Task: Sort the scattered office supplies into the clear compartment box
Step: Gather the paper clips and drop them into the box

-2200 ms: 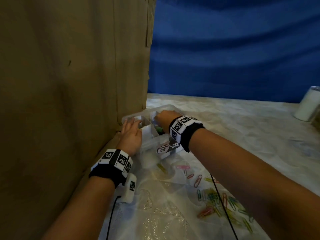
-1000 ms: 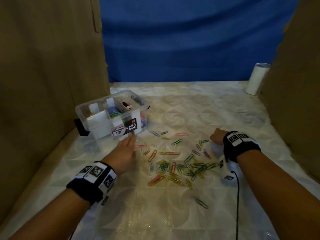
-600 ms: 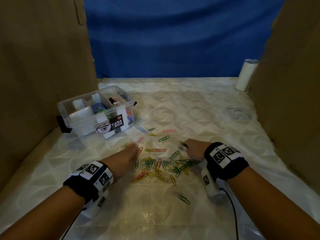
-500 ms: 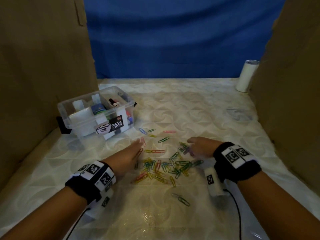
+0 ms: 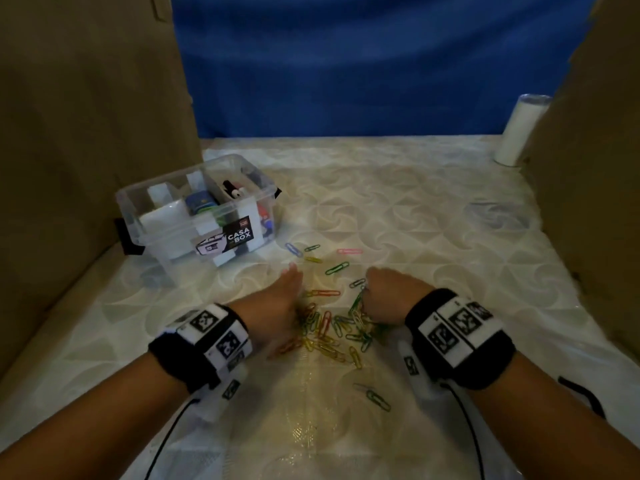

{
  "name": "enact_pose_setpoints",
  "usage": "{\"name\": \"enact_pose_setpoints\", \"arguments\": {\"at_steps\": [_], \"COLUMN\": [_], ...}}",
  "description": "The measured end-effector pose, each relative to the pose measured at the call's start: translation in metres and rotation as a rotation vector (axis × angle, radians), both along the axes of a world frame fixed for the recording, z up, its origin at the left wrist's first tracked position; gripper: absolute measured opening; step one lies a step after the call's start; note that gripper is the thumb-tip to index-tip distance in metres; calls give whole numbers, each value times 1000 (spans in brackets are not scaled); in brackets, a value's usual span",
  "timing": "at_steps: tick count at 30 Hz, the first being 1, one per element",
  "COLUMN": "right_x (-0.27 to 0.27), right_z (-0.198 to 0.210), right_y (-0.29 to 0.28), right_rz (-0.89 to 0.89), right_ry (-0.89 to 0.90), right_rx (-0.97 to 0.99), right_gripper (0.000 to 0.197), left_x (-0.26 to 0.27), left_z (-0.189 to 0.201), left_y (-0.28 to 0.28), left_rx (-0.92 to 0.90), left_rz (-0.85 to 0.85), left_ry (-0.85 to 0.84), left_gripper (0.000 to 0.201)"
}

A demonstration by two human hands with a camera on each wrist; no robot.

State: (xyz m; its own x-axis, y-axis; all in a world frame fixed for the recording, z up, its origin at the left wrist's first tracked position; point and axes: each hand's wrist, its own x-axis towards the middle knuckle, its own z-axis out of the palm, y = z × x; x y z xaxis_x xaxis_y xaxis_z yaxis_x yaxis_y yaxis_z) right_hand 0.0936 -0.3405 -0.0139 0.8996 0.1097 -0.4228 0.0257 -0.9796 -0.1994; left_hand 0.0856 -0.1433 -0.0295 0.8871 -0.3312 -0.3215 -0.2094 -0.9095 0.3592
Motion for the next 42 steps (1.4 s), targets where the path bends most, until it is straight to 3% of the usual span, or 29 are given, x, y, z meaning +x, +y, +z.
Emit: {"name": "enact_pose_setpoints", "arguments": {"at_steps": [2, 6, 7, 10, 11, 12, 14, 16, 18, 22, 24, 28, 31, 34, 38, 40, 42], "right_x": [29, 79, 99, 219, 226, 213, 138, 79, 68, 50, 40, 41, 30, 8, -7, -7, -11], "right_z": [1, 0, -12, -117, -122, -111, -51, -7, -16, -27, -19, -9, -10, -20, -14, -9, -7], "right_y": [-2, 10, 11, -4, 2, 12, 36, 48, 46, 21, 10, -2, -5, 2, 3, -8, -16], "right_rz": [-67, -75, -63, 102, 117, 111, 186, 254, 260, 305, 288, 194, 159, 184, 205, 180, 150], "right_ry": [-85, -84, -93, -118, -120, -67, -26, -18, -9, 81, 89, 38, 47, 80, 71, 47, 43], "right_rx": [-5, -15, -34, -193, -203, -194, -163, -156, -134, -88, -38, 30, -106, -162, -38, 2, -21], "right_gripper": [39, 47, 50, 58, 56, 51, 42, 41, 40, 45, 44, 41, 42, 50, 45, 55, 85], "left_x": [23, 72, 79, 95, 98, 98, 91, 82, 67, 35, 23, 13, 8, -5, -24, -27, -27], "left_z": [6, 12, 12, 6, 3, 0, -5, -13, -15, -13, -13, -3, 5, 2, 0, -1, -4], "left_y": [3, 1, -2, -14, -18, -21, -26, -26, -26, -19, -13, -4, 2, 5, 3, 7, 11], "left_rx": [70, 189, 191, 240, 272, 273, 285, 315, 339, 354, 274, 201, 193, 155, 55, 54, 84], "left_rz": [23, 65, 73, 22, -3, -6, -23, -76, -152, -211, -237, -147, -61, -80, -113, -110, -103], "left_ry": [-26, -31, -12, 31, 30, 28, 37, 27, -10, 51, 97, 65, 75, 96, 66, 44, 19], "left_gripper": [63, 67, 74, 89, 86, 80, 70, 73, 80, 65, 64, 67, 66, 60, 51, 62, 82]}}
